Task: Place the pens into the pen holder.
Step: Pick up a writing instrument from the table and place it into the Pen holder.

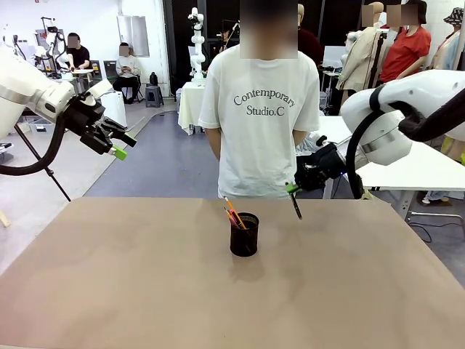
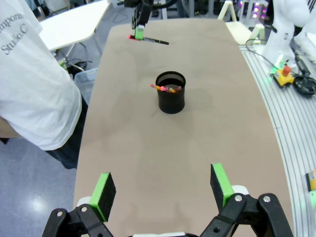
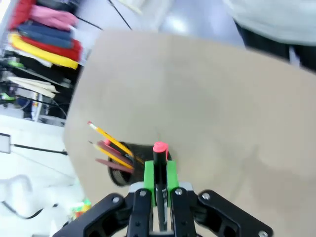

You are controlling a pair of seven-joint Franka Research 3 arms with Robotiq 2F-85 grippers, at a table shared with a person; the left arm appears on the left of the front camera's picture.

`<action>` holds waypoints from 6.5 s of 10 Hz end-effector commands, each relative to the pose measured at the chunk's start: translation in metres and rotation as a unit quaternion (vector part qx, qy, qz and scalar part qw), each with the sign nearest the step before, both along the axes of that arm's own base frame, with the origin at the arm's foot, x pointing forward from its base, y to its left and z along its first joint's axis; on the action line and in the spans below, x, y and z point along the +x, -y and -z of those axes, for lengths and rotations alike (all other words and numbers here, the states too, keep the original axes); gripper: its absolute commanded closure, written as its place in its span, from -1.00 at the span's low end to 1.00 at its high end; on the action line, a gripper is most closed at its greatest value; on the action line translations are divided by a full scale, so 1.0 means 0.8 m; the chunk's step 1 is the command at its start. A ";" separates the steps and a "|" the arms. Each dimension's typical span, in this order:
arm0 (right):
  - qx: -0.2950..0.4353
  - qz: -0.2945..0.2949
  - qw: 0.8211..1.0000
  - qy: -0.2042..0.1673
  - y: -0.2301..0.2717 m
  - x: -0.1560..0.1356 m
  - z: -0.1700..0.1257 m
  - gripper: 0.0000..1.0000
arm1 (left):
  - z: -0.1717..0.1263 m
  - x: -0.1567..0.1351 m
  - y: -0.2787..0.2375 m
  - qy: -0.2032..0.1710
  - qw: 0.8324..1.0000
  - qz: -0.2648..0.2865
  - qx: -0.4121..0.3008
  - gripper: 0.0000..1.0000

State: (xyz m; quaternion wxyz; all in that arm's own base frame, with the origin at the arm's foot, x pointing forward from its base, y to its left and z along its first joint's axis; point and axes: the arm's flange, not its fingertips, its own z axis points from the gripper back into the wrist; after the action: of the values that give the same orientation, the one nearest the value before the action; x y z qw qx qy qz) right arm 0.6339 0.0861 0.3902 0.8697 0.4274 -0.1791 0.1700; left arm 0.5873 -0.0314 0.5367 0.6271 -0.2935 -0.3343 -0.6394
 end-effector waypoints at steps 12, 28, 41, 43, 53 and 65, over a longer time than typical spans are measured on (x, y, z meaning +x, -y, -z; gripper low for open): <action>0.131 -0.003 0.964 0.232 -0.007 -0.038 -0.033 1.00 | -0.001 -0.001 -0.001 0.001 1.000 -0.002 -0.001 -1.00; 0.192 -0.198 0.827 0.490 -0.111 -0.114 0.074 1.00 | -0.001 -0.001 -0.001 0.001 1.000 -0.002 -0.001 -1.00; 0.191 -0.186 0.841 0.470 -0.108 -0.113 0.095 0.92 | -0.001 -0.001 -0.001 0.001 1.000 -0.002 -0.001 -1.00; 0.189 -0.192 0.840 0.471 -0.108 -0.112 0.095 0.19 | -0.001 -0.001 -0.001 0.001 1.000 -0.002 -0.001 -1.00; 0.187 -0.211 0.836 0.470 -0.107 -0.113 0.095 -1.00 | -0.001 -0.001 -0.001 0.001 1.000 -0.002 -0.001 -1.00; 0.062 -0.341 0.828 0.442 -0.006 -0.071 -0.030 -1.00 | -0.001 -0.001 -0.001 0.001 1.000 -0.002 -0.001 -1.00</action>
State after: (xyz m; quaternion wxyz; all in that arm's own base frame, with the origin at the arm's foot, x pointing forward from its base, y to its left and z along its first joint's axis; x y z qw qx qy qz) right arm 0.5631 0.0966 0.4028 0.5524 0.3955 -0.4142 0.6057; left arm 0.5874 -0.0313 0.5368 0.6271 -0.2934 -0.3344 -0.6395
